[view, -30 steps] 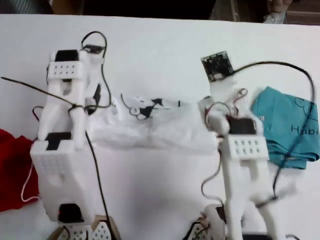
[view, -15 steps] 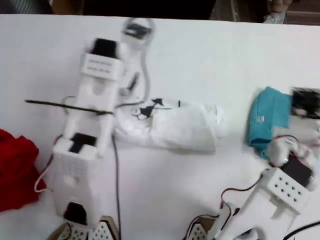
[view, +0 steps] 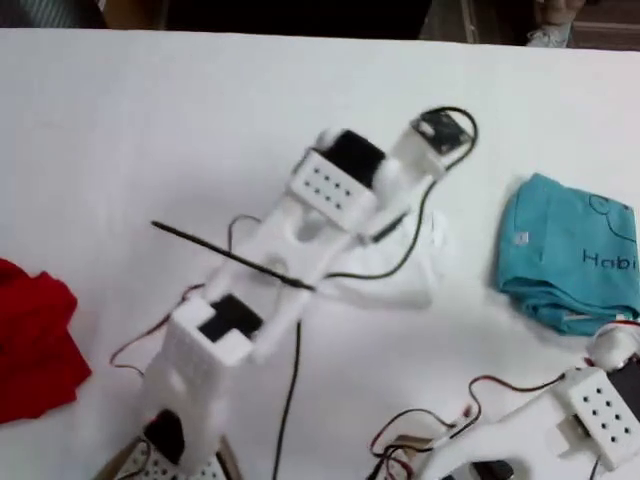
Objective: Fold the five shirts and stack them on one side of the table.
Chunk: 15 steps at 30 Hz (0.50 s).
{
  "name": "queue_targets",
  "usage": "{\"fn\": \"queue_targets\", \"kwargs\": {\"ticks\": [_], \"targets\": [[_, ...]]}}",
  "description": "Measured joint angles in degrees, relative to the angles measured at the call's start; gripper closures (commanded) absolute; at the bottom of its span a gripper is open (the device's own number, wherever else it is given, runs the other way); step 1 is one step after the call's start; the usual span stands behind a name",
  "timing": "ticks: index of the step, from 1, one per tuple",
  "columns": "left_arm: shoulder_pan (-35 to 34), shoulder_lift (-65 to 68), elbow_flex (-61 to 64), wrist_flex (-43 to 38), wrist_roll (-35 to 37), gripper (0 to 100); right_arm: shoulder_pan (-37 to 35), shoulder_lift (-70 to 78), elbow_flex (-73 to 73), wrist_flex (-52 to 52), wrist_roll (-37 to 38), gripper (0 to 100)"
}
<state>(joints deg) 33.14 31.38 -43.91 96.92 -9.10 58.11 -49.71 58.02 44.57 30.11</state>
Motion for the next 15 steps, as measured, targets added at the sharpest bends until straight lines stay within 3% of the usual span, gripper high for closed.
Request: {"fn": "queue_targets", "kwargs": {"ticks": [15], "targets": [[4.7, 2.9, -0.1, -11.0, 0.0, 98, 0.4, 0.0, 3.5, 0.0, 0.2, 76.5]]}}
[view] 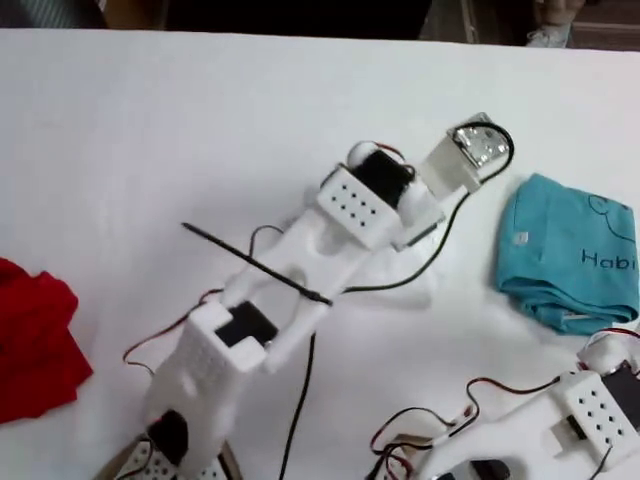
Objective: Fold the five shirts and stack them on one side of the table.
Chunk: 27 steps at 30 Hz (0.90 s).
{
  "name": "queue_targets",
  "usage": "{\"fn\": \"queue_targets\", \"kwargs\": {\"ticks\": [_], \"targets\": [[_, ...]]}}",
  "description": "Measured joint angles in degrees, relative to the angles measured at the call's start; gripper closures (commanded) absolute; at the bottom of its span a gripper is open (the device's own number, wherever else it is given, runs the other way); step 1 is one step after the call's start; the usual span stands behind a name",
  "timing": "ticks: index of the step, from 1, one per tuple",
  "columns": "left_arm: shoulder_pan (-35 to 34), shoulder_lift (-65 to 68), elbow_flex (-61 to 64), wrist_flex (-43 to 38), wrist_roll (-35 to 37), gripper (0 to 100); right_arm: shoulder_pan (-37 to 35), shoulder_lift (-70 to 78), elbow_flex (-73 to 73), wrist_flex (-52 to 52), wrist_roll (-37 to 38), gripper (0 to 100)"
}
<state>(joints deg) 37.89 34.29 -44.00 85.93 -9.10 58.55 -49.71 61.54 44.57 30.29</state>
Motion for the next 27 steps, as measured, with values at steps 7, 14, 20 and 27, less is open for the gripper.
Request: {"fn": "queue_targets", "kwargs": {"ticks": [7, 14, 20, 27], "targets": [[3.8, 4.1, -1.9, -1.5, -0.1, 98, 0.4, 0.0, 0.8, 0.0, 0.0, 76.5], [3.9, 8.4, -9.4, 0.5, -0.1, 90, 0.4, 0.0, 0.8, 0.0, 0.0, 76.5], [3.9, 9.5, -14.2, 5.2, -3.3, 70, 0.4, 0.0, 0.8, 0.0, 0.0, 76.5], [-1.8, 9.5, -29.5, 12.6, -3.8, 70, 0.2, 0.0, 1.3, 0.0, 0.0, 76.5]]}}
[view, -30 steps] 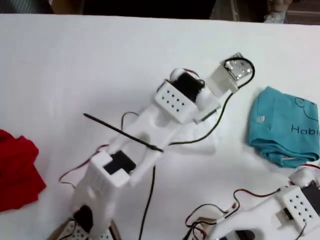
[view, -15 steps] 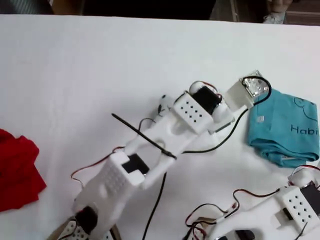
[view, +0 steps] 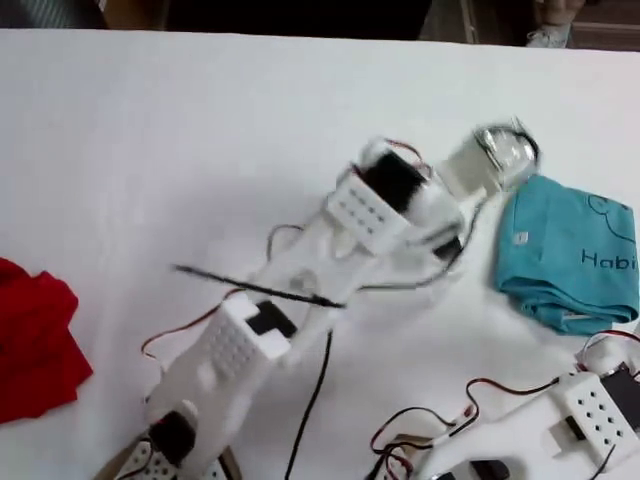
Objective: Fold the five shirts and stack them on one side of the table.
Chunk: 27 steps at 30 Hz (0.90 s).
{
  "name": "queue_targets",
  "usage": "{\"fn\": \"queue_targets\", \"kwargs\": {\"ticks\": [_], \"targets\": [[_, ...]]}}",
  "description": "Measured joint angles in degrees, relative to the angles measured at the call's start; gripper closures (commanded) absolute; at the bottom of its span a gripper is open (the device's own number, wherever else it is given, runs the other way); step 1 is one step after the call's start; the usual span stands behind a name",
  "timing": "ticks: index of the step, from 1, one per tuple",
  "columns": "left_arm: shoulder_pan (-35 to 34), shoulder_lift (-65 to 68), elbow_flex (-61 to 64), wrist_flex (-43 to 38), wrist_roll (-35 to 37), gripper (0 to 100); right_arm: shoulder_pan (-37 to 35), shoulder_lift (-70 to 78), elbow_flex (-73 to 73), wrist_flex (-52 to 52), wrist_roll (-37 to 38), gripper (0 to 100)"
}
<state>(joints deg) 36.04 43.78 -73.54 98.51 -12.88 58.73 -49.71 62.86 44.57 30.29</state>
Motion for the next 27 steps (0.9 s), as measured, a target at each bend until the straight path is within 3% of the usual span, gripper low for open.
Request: {"fn": "queue_targets", "kwargs": {"ticks": [9, 27], "targets": [[-16.5, 6.6, 5.3, 2.2, 0.0, 76, -11.3, 0.0, 0.0, 5.4, 0.4, 76.5], [-23.9, 18.1, 5.5, 1.7, -2.1, 77, -38.1, 0.0, -12.6, 12.9, -2.3, 76.3]]}}
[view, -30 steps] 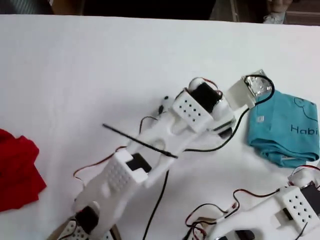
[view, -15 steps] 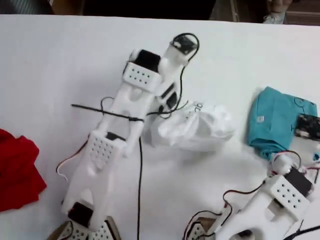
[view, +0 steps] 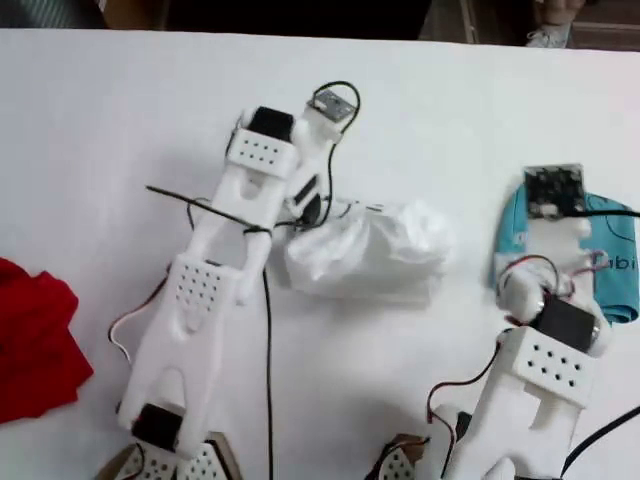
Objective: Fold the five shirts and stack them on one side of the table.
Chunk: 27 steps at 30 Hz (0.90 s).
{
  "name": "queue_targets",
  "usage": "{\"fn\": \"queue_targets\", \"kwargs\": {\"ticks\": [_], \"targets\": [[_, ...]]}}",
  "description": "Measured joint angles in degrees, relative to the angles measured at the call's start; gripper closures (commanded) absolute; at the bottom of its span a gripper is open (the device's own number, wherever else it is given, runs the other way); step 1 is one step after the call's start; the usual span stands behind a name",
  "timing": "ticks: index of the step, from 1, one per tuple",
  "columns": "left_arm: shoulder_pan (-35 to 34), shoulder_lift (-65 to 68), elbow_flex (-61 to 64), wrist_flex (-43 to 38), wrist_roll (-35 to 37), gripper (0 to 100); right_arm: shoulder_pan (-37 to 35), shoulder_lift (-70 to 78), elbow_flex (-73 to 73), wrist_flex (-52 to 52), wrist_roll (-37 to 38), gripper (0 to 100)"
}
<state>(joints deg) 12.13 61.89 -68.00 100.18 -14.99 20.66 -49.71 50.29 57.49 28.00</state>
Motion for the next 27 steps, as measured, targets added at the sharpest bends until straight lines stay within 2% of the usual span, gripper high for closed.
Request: {"fn": "queue_targets", "kwargs": {"ticks": [6, 13, 21, 27], "targets": [[0.4, 0.0, -0.2, 0.0, 0.0, 77, -12.5, 2.7, -3.1, 0.0, -3.3, 76.2], [-0.4, 0.1, -12.5, 1.1, 0.0, 77, -14.5, 23.7, -18.5, 3.8, -5.8, 76.2], [-8.2, 0.1, -18.5, 1.1, 1.8, 77, -21.0, 44.2, -44.9, 17.7, -5.8, 76.2], [-15.9, 0.1, -22.2, 1.1, 8.2, 77, -28.5, 53.9, -52.8, 19.9, -5.8, 76.2]]}}
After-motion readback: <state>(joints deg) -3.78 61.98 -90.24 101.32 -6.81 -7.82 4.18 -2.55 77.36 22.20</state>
